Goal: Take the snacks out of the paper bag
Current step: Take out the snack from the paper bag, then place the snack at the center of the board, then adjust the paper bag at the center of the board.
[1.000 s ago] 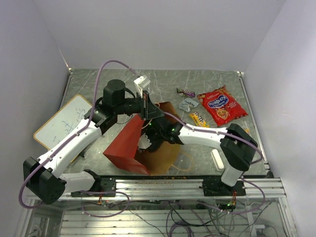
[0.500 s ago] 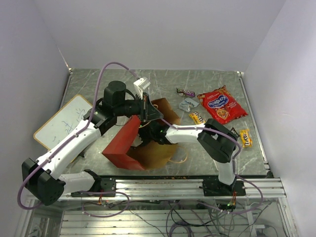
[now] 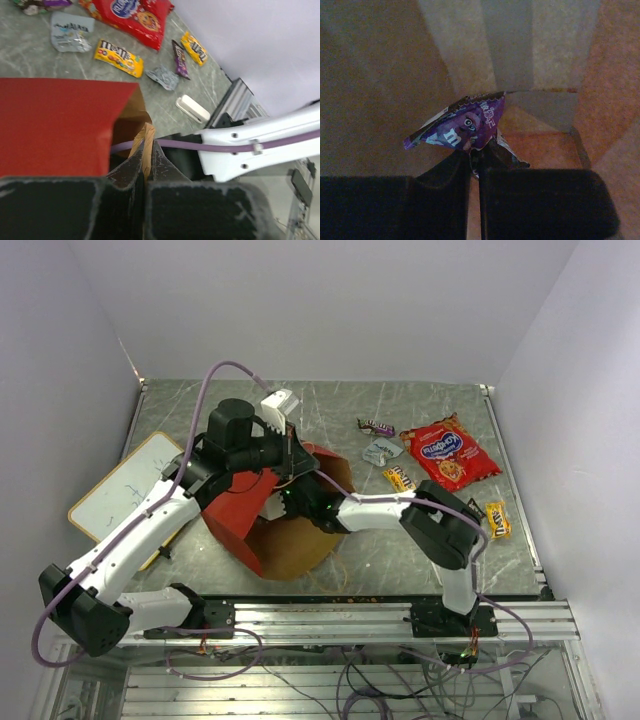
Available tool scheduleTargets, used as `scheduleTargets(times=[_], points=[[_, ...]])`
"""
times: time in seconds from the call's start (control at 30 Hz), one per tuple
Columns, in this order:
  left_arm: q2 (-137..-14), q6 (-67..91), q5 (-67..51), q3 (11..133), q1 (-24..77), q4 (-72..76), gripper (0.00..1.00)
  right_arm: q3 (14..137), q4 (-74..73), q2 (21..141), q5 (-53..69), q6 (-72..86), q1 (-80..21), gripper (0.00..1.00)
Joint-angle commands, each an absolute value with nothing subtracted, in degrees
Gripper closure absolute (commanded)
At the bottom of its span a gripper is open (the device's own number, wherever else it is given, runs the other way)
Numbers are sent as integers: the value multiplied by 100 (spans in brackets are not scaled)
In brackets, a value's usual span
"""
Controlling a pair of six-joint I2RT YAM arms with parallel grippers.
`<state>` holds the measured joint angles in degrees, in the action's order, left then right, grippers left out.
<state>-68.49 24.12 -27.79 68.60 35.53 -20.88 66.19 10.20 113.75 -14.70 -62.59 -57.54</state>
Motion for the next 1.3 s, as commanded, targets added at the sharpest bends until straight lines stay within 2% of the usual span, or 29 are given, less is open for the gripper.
scheduleTargets(times=[0.0, 0.27, 0.6, 0.9, 1.13, 1.27], points=[[-6832, 2218, -1969, 7124, 3578, -2431, 93, 6215, 1265, 10423, -1135, -6216, -5743, 96], [-6716, 2456, -1623, 7203, 3519, -2455, 93, 5191, 526, 8972, -180, -6369, -5755, 100], [-6999, 2963, -2102, 7569, 3313, -2119, 93, 4797, 98, 7187, -190, -4533, -5746, 100], [-7371, 3911, -2944, 7872, 2769, -1387, 93, 4777, 456, 5740, -2072, -3624, -5539, 100], [-7366, 4974, -3437, 7790, 2413, -263, 93, 5576, 954, 6068, -3730, -2006, -4604, 100], [-7155, 5155, -3481, 7588, 2111, -313, 93, 6571, 253, 6655, -4451, -736, -3864, 100]])
